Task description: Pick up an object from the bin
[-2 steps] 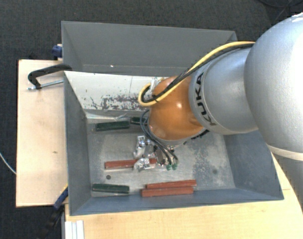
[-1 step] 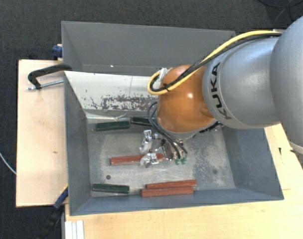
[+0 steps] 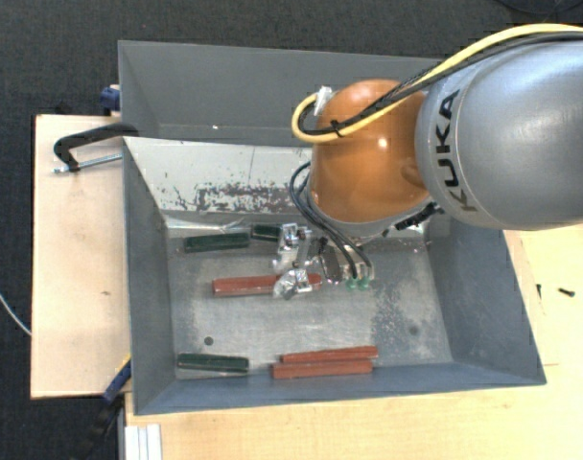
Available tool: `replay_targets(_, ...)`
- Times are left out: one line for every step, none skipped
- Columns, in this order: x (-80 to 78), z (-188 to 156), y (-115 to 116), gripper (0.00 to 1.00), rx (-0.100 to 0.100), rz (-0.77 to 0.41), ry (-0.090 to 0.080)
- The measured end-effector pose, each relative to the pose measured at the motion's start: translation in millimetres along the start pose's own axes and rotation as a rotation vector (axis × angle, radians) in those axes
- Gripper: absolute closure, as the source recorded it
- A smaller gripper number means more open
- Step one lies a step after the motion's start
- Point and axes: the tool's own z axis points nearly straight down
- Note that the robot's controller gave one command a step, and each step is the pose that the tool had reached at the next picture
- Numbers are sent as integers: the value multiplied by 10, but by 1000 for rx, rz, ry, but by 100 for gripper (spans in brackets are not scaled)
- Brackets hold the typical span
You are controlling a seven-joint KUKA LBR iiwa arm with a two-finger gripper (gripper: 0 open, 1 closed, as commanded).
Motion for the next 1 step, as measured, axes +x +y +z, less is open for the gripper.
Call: replay_targets(2,-146,11,100,-1,0,-5)
